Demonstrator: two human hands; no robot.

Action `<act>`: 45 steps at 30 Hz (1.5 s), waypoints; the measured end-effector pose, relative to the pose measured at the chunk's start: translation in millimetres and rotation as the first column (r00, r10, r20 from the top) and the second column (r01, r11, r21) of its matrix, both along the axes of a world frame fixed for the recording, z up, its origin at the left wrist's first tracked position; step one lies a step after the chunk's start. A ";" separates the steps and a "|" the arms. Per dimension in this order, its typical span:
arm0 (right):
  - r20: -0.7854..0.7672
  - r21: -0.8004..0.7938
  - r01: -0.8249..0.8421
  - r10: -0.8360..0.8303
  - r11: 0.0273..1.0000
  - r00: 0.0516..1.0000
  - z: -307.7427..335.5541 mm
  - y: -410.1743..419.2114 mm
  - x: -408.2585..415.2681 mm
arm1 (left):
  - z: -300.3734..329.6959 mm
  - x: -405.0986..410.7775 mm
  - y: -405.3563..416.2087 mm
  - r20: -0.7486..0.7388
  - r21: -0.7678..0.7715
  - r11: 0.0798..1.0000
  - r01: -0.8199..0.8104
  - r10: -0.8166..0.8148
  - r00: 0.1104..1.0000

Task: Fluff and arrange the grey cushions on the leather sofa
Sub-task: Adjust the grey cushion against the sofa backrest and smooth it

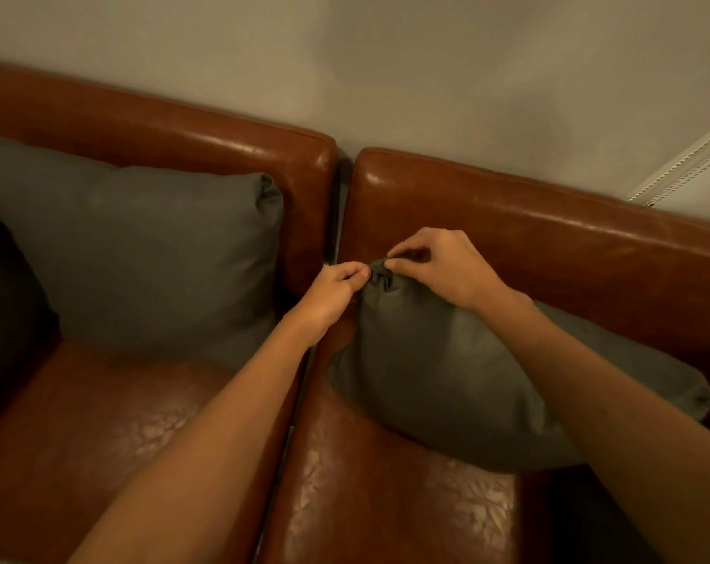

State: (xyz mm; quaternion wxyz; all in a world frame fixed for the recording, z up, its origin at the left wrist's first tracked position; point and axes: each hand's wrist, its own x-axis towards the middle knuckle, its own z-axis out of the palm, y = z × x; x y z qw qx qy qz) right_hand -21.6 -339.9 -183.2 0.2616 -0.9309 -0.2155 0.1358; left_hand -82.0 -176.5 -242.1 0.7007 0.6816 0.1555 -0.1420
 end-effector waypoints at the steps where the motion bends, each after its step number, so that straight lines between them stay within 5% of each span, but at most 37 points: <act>1: -0.010 -0.038 -0.001 0.001 0.999 1.000 -0.3 1.8 2.1 | -1.3 -2.1 -0.9 -0.034 -0.062 0.998 -0.008 0.006 0.999; 5: -0.048 -0.006 0.116 -0.116 0.993 0.992 -6.6 10.0 -5.0 | -7.2 -6.8 -7.3 -0.154 -0.203 0.964 -0.170 0.140 0.978; 9: -0.088 0.139 0.364 -0.355 0.921 0.931 -13.2 14.4 -18.5 | -3.6 -9.0 -8.3 0.153 0.179 0.853 -0.489 0.467 0.871; 11: -0.096 0.163 0.426 -0.415 0.890 0.905 -16.4 19.2 -23.0 | 5.1 -12.5 -9.6 0.306 0.323 0.853 -0.409 0.315 0.898; 15: -0.121 0.208 0.456 -0.440 0.865 0.890 -21.4 26.5 -23.1 | 13.1 -12.4 -14.8 0.247 0.607 0.788 -0.101 -0.067 0.967; 21: -0.169 0.233 0.444 -0.413 0.865 0.895 -25.4 26.5 -12.2 | 13.1 -19.9 -14.8 0.339 0.794 0.584 -0.168 -0.197 0.920; 23: -0.129 0.223 0.424 -0.404 0.878 0.905 -28.5 26.1 -12.2 | 12.2 -24.8 -15.8 0.474 0.769 0.557 -0.312 -0.170 0.864; 26: -0.087 0.220 0.415 -0.406 0.883 0.910 -34.3 27.0 -13.3 | 6.8 -32.7 -20.9 0.586 0.634 0.647 -0.424 -0.044 0.809; 29: -0.076 0.246 0.388 -0.381 0.888 0.921 -34.4 23.2 -16.6 | -3.4 -33.3 -25.2 0.484 0.396 0.786 -0.474 0.260 0.836; 31: -0.082 0.295 0.457 -0.454 0.839 0.887 -28.5 11.6 -18.3 | -7.0 -28.2 -17.7 0.361 0.226 0.758 -0.611 0.518 0.776; 33: -0.077 0.316 0.523 -0.528 0.792 0.846 -25.4 -8.0 -22.9 | -6.9 -22.1 -7.3 0.326 0.228 0.723 -0.652 0.574 0.751; 37: 0.077 0.160 0.441 -0.457 0.883 0.886 -38.5 -50.1 -45.1 | 6.6 -5.9 -13.2 0.142 0.359 0.899 -0.252 0.214 0.966; 39: 0.154 -0.035 0.325 -0.317 0.945 0.936 -50.3 -75.0 -55.3 | 6.4 4.7 -18.4 0.122 0.508 0.847 -0.159 0.112 0.986; 43: 0.158 -0.242 0.183 -0.148 0.953 0.976 -66.6 -131.4 -54.8 | 13.0 23.4 -9.0 0.212 0.605 0.761 -0.233 0.128 0.969; 45: 0.285 -0.308 0.256 -0.168 0.916 0.944 -69.9 -152.3 -50.9 | 18.8 27.9 -8.4 0.242 0.697 0.686 -0.207 0.046 0.969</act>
